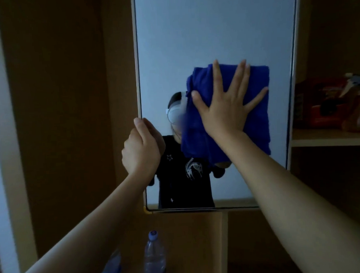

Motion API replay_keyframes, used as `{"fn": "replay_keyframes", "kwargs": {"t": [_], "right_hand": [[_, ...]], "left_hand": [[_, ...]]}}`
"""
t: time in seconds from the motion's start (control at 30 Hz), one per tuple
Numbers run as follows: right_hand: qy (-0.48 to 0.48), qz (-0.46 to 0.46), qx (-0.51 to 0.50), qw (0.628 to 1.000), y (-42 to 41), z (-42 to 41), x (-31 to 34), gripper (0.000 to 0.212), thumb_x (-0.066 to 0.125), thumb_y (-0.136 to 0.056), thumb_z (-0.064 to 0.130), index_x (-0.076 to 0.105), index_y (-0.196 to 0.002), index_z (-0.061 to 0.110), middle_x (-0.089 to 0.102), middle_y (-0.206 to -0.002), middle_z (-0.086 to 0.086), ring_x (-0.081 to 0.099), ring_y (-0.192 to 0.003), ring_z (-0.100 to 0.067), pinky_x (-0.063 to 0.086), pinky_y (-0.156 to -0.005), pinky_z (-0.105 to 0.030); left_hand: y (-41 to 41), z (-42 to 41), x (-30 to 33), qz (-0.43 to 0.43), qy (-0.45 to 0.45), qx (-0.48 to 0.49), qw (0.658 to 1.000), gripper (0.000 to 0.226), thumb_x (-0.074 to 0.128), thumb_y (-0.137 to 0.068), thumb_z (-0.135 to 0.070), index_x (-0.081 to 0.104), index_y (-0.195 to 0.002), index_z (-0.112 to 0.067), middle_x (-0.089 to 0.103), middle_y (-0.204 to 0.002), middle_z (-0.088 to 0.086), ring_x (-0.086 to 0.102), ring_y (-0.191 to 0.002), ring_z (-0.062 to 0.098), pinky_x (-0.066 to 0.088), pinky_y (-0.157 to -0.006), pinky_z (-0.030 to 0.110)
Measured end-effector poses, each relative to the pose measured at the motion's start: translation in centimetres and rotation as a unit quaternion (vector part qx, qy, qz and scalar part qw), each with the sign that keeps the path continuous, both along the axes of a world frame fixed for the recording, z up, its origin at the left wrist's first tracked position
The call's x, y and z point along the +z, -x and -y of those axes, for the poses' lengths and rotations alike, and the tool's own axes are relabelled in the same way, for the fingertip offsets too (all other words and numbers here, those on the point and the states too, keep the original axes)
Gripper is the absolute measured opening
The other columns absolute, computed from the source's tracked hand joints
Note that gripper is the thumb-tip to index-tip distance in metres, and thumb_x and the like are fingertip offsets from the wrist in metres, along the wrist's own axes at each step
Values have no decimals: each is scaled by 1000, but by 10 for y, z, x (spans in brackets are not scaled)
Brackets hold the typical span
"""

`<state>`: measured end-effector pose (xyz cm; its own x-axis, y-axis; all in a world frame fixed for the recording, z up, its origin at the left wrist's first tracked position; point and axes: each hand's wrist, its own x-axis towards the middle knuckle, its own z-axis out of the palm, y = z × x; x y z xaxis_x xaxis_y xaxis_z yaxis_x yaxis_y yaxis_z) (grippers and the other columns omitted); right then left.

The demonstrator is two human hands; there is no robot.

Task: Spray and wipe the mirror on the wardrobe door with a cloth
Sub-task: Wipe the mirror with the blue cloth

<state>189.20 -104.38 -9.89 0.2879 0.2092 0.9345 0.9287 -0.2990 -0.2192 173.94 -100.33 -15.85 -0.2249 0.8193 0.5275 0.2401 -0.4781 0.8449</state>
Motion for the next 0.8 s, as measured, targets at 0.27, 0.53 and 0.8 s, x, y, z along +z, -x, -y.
{"fn": "replay_keyframes", "kwargs": {"t": [0.27, 0.53, 0.8], "right_hand": [[60, 138, 18, 988, 34, -21, -73, 80, 33, -89, 73, 5, -154, 35, 0, -162, -17, -5, -149, -31, -9, -109, -68], [74, 131, 14, 989, 17, -10, -131, 78, 33, -88, 73, 13, -154, 36, 8, -161, -16, 2, -149, -30, -7, -109, -66], [48, 30, -3, 998, -34, 16, -144, 78, 29, -86, 77, 14, -153, 39, 3, -162, -13, -1, -149, -29, -3, -109, -68]], "left_hand": [[-3, -5, -4, 3, -20, -1, 1000, 71, 4, -101, -53, 64, -97, -15, 63, -81, -1, 63, -79, 19, 45, -71, 31], [-7, -5, -7, 19, -24, 14, 999, 71, 6, -101, -54, 64, -108, -13, 66, -104, 6, 59, -88, 18, 43, -78, 33], [-8, -4, -6, 3, -21, 25, 999, 64, 7, -102, -53, 61, -104, -17, 63, -102, 8, 62, -105, 28, 44, -87, 38]]}}
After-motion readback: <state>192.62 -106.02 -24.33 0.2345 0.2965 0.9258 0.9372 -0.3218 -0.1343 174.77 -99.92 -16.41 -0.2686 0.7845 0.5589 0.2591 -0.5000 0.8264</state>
